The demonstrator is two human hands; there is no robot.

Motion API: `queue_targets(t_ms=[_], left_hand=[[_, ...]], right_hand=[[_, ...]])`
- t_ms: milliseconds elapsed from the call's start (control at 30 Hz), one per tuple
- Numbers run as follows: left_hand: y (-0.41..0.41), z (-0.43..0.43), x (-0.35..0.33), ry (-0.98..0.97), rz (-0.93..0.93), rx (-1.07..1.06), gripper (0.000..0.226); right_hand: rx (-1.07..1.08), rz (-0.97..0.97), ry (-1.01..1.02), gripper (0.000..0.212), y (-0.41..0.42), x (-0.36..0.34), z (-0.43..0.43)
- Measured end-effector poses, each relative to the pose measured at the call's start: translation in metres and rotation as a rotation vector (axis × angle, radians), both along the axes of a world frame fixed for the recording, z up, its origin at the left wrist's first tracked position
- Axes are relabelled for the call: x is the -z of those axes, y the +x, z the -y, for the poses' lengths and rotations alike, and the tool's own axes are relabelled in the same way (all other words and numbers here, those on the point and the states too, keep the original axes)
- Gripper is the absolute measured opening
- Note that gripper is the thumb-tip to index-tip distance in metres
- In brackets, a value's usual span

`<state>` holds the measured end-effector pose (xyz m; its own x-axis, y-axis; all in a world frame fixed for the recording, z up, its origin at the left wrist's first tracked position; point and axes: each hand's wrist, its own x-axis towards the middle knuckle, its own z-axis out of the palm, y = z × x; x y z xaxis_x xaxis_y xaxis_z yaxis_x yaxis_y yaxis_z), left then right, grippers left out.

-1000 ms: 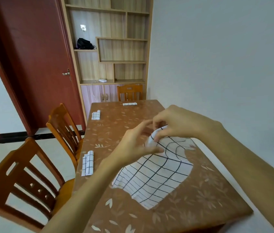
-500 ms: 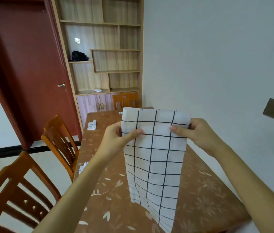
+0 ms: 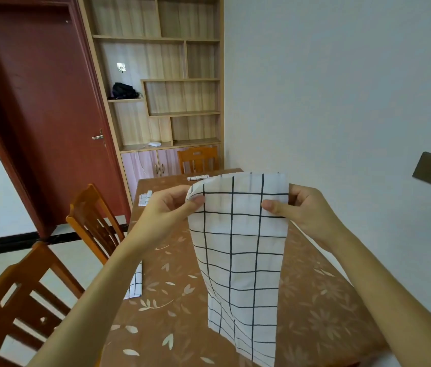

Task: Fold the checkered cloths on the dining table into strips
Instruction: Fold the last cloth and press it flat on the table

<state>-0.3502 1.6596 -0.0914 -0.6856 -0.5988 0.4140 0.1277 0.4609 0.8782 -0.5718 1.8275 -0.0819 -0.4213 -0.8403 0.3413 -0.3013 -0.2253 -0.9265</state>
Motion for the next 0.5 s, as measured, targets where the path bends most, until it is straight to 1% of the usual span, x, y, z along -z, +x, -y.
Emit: queue_targets(t_ms=[67, 133, 267, 400, 500], left_hand=[[-0.0017, 0.0014, 0.0003, -0.025, -0.044, -0.093, 0.022], [-0.0026, 0.0049, 0.0011, 0.031, -0.074, -0.134, 0.022], [-0.0021, 0.0061, 0.0005, 0.056, -0.069, -0.137, 0.021], [-0.0003, 0.0057, -0.0007, 0.086, -0.095, -0.146, 0.031], [0.0029, 0.0059, -0.0029, 0.039, -0.082, -0.134, 0.028]], right_hand=[[-0.011, 0.014, -0.006, 0.028, -0.0003, -0.0005, -0.0015], [-0.022, 0.028, -0.005, 0.028, -0.001, -0.0005, -0.0031], [-0.029, 0.023, 0.005, 0.029, -0.0033, -0.0003, -0.0056], [-0.08, 0.021, 0.017, 0.036, -0.0055, 0.0007, -0.0082], [-0.04, -0.016, 0.006, 0.028, -0.0061, 0.0035, -0.0091]])
